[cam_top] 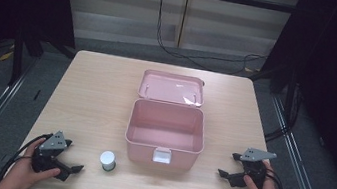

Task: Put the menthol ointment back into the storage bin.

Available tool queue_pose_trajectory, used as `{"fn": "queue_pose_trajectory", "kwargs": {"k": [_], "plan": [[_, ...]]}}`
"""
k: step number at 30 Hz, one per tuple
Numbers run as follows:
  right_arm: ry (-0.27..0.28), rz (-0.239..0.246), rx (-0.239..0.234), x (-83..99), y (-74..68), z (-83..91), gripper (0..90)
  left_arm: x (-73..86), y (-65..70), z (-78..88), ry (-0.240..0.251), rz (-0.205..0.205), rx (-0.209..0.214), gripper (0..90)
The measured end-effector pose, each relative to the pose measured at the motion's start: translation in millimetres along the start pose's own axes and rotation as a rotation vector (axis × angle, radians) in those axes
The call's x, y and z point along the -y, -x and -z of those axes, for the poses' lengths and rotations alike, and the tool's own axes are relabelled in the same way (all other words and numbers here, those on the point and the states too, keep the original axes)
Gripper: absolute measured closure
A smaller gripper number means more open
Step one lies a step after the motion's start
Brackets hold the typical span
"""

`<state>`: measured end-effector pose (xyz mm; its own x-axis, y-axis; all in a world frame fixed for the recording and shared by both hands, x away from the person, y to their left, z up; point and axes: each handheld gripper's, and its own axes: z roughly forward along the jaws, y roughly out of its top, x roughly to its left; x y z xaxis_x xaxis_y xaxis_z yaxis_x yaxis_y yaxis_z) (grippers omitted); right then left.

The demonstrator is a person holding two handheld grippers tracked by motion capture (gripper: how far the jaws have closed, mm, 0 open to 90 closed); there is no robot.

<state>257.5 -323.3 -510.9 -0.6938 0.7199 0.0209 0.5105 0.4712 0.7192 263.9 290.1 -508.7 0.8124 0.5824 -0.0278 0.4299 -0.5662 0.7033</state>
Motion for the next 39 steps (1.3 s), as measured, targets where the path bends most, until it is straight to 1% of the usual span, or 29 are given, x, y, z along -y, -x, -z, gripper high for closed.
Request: {"fn": "queue_pose_trajectory", "kwargs": {"k": [4,5,6,8,9,10,11,12,13,14,16,19,20,21,22,23,26,27,28,29,32,33,34,39], "plan": [[0.0,0.0,-0.001,0.0,0.1,0.0,12.9,-0.6,0.9,-0.1,-0.007,0.005,-0.012,0.0],[0.0,0.001,-0.001,0.0,0.1,0.0,12.9,-1.4,2.0,-0.5,-0.009,0.022,-0.017,0.0],[0.0,0.0,-0.001,0.0,0.1,0.0,12.9,-3.3,2.0,-0.2,-0.023,0.024,-0.024,0.0],[0.0,-0.001,-0.001,0.0,0.1,0.0,12.9,-8.4,4.4,-0.3,-0.065,0.06,-0.032,0.1],[0.0,-0.001,-0.001,0.0,0.1,0.0,12.9,-11.4,5.9,-0.3,-0.094,0.065,-0.038,0.1],[0.002,-0.001,-0.004,0.0,0.1,-0.1,12.9,-14.9,7.6,0.3,-0.133,0.059,-0.048,0.6],[0.0,-0.001,-0.002,0.0,0.1,0.0,12.9,-18.9,9.6,1.6,-0.17,0.068,-0.053,3.1],[-0.001,0.0,-0.001,0.0,0.1,0.0,12.9,-23.1,11.9,3.3,-0.2,0.075,-0.056,7.5],[0.0,-0.001,-0.002,0.0,0.1,0.0,12.9,-27.4,13.4,5.3,-0.236,0.074,-0.054,14.7],[0.001,0.0,-0.004,0.0,0.2,-0.1,12.9,-30.8,16.0,6.0,-0.276,0.084,-0.05,20.4],[0.001,-0.001,-0.004,0.0,0.1,-0.1,12.9,-35.9,21.6,5.4,-0.337,0.066,-0.038,20.8],[0.001,-0.002,-0.005,0.0,0.1,-0.1,12.8,-45.0,30.8,4.6,-0.433,0.094,-0.015,22.1],[0.001,-0.003,-0.005,0.0,0.2,-0.1,12.8,-48.6,33.0,4.7,-0.458,0.074,-0.01,24.0],[0.002,-0.003,-0.005,0.0,0.2,-0.2,12.8,-52.1,35.4,4.9,-0.475,0.08,-0.003,24.6],[0.002,-0.003,-0.006,0.0,0.2,-0.2,12.8,-56.1,37.1,5.3,-0.486,0.086,0.01,24.6],[0.002,-0.003,-0.006,0.0,0.2,-0.1,12.8,-60.0,39.2,5.8,-0.485,0.082,0.016,24.8],[0.002,-0.003,-0.006,0.0,0.2,-0.2,12.8,-74.2,45.0,7.7,-0.484,0.029,0.02,24.8],[0.002,-0.003,-0.006,0.0,0.2,-0.2,12.8,-74.2,45.0,7.7,-0.484,0.029,0.02,24.9],[0.002,-0.003,-0.006,0.0,0.2,-0.2,12.8,-79.2,47.5,8.0,-0.482,0.017,0.02,24.9],[0.002,-0.003,-0.006,0.0,0.2,-0.2,12.8,-90.5,52.0,8.6,-0.477,-0.02,0.034,24.9],[0.002,-0.003,-0.006,0.0,0.2,-0.2,12.8,-106.0,57.2,7.6,-0.49,-0.055,0.067,25.5],[0.002,-0.003,-0.006,0.0,0.2,-0.2,12.8,-106.0,57.2,7.6,-0.49,-0.055,0.067,25.9],[0.002,-0.002,-0.006,0.0,0.2,-0.2,12.8,-114.2,60.0,5.2,-0.508,-0.07,0.077,26.4],[0.002,-0.003,-0.006,0.0,0.2,-0.1,12.8,-127.1,62.7,-5.3,-0.541,-0.097,0.09,27.2]]}}
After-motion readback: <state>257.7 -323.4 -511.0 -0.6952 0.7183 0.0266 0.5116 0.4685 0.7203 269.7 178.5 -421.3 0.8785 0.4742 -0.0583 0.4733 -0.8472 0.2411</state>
